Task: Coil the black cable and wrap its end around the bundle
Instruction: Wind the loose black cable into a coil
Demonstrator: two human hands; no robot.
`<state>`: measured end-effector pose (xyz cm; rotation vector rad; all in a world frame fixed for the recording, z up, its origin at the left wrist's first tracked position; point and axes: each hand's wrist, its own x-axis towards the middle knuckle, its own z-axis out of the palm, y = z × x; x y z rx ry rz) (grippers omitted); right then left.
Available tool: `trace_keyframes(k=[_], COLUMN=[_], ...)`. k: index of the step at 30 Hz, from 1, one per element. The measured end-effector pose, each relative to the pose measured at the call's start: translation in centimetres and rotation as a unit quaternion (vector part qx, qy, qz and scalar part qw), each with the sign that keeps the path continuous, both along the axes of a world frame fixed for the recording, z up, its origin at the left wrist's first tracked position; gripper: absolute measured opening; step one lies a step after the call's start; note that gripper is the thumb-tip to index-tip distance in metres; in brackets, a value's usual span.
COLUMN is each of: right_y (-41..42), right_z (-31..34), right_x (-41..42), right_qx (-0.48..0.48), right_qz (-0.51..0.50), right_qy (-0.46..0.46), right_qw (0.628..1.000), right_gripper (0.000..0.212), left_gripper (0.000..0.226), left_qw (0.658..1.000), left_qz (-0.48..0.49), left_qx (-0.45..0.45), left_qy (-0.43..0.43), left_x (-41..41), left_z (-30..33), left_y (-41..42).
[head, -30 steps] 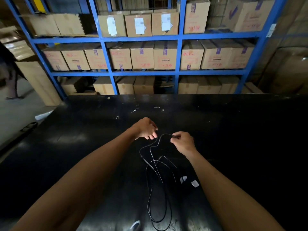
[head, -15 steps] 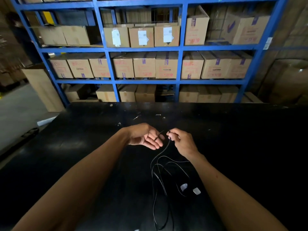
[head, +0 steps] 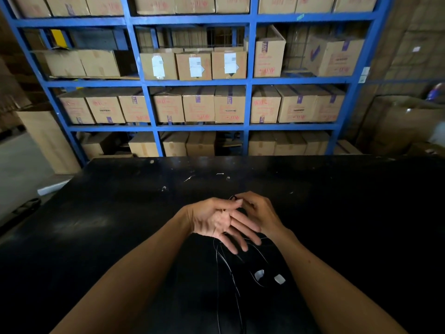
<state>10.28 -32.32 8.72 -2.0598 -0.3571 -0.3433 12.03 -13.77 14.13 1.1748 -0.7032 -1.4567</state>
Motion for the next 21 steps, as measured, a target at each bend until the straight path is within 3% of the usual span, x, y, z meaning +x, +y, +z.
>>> trace_keyframes(k=[4,10,14,16,17,19,21], right_y=[-0.2,0.6,1.1,1.6,2.1,3.0,2.6], right_z=[0.8,2.0,0.5,-3.1,-3.3,-1.9,-1.2], right_x=[-1.0,-1.8,-3.2,-4.2,-4.5,-3.3,-3.9], right_qx=[0.046,0.198,0.168,0.067,0.102,0.117,0.071], right_qz=[0.042,0.053,0.074,0.092,0.021,0.033,0.027], right_qy=[0.039,0.139,0.201,0.211,0.23,0.253,0.254], right_qw=[0.997,0.969,0.962,0.971,0.968,0.96,0.964], right_gripper=[0.015,0.018,0.022,0.03,0.029,0.017,0.008], left_gripper=[0.078,0.063,0.058,0.056,0.055,0.055,0.055], left_qw=[0.999,1.0,1.0,0.999,0.997,0.989,0.973], left_qz=[-0.028,-0.014,0.008,0.041,0.065,0.132,0.215], left_qx=[-0.038,-0.024,-0.017,-0.034,-0.047,-0.059,-0.046], left_qy=[0.003,-0.013,-0.014,-0.003,0.0,-0.016,-0.071], left_x=[-0.4,-1.6,-2.1,-2.2,-2.2,-1.8,-1.0], left_z=[0.4,0.1,0.0,0.7,1.3,2.9,4.6], left_y=[-0.6,-1.5,-2.2,-2.3,-2.3,-2.0,-1.2])
